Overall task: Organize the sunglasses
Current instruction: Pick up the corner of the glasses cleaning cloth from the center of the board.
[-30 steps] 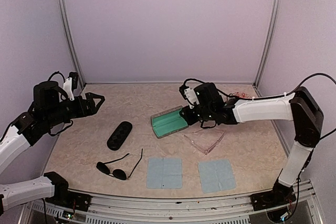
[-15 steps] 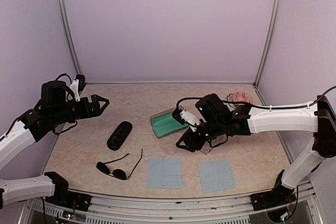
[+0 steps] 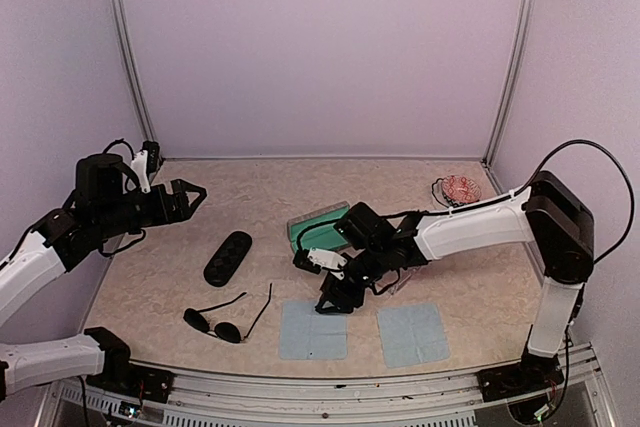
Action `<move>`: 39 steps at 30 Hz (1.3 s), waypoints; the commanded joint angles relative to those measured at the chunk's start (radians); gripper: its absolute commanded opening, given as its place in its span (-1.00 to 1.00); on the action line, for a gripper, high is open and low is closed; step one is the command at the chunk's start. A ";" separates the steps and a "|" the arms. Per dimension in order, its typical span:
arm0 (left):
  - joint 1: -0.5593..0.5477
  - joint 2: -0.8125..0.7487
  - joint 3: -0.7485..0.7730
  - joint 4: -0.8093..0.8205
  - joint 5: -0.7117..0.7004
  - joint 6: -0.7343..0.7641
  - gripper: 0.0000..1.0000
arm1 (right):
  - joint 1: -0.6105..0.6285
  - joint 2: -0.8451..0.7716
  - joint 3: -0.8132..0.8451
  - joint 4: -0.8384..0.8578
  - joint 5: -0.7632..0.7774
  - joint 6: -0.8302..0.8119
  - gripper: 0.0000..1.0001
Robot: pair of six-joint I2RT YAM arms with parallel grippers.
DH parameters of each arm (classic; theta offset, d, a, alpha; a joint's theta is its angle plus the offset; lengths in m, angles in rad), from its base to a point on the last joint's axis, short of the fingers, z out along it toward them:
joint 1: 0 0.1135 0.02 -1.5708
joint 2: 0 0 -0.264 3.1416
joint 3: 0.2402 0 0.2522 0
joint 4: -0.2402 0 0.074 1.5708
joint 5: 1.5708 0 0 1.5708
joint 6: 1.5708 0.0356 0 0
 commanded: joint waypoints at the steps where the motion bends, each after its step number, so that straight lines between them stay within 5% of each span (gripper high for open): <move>1: 0.008 -0.006 -0.003 0.007 0.004 0.011 0.97 | -0.015 0.034 0.058 -0.008 -0.051 -0.129 0.13; 39: 0.011 -0.003 0.002 0.004 0.001 0.015 0.97 | -0.009 0.191 0.098 0.023 -0.013 -0.177 -0.35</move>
